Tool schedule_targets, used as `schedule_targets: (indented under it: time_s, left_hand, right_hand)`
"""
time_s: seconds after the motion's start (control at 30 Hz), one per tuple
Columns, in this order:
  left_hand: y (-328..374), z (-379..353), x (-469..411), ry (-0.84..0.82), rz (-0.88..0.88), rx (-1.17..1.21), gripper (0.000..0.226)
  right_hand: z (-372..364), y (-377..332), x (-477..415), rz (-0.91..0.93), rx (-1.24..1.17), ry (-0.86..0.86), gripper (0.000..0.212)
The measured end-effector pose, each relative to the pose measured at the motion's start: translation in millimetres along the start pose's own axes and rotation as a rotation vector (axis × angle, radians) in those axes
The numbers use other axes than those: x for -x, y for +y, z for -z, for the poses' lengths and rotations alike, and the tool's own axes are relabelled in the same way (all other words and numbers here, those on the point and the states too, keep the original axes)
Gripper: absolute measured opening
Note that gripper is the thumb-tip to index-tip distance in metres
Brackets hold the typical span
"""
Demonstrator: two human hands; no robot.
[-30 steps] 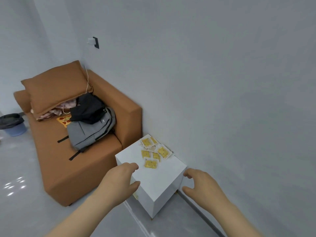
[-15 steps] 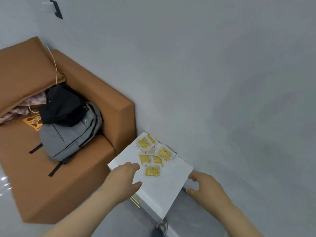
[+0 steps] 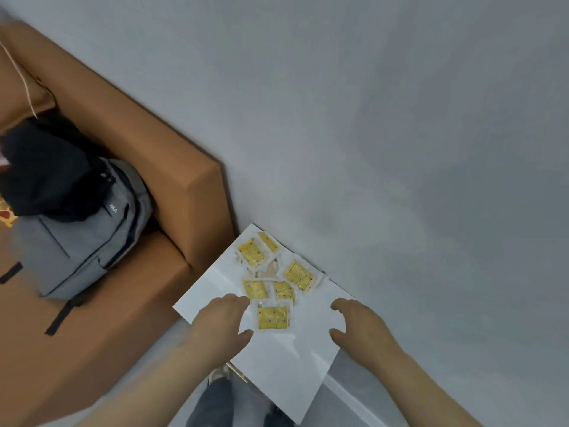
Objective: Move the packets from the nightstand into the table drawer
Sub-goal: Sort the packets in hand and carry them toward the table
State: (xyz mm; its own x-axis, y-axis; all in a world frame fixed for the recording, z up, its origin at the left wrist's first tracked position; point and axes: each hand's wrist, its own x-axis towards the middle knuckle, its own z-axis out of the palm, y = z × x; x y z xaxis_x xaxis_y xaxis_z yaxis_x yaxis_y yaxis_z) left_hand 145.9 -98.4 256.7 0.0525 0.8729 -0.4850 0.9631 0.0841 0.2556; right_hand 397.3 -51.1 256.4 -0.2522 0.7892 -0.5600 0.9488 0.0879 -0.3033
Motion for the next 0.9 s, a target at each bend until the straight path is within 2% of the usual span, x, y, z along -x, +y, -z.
schedule_targets:
  time_s: [0.23, 0.4, 0.5, 0.63, 0.9]
  left_hand:
    - [-29.9, -49.3, -92.6, -0.066, -0.091, -0.027, 0.052]
    - [-55.1, -105.9, -147.8, -0.033, -0.168, -0.073, 0.063]
    - [-72.2, -145.3, -171.3, -0.007, -0.123, -0.115, 0.078]
    - [-85.2, -184.8, -193.7, 0.0, -0.06, -0.014, 0.087]
    - [-83.5, -212.3, -220.6, 0.109, 0.028, -0.016, 0.114]
  right_hand:
    - [-41.2, 12.6, -92.7, -0.02, 0.006, 0.033, 0.053]
    - [-86.1, 22.0, -157.5, -0.032, 0.028, 0.023, 0.058]
    - [-111.1, 25.5, -191.5, -0.038, 0.021, 0.036, 0.061]
    - [-133.5, 31.0, -231.9, -0.026, 0.002, 0.1, 0.065]
    - [-171.0, 39.0, -262.8, -0.059, 0.071, 0.118, 0.078]
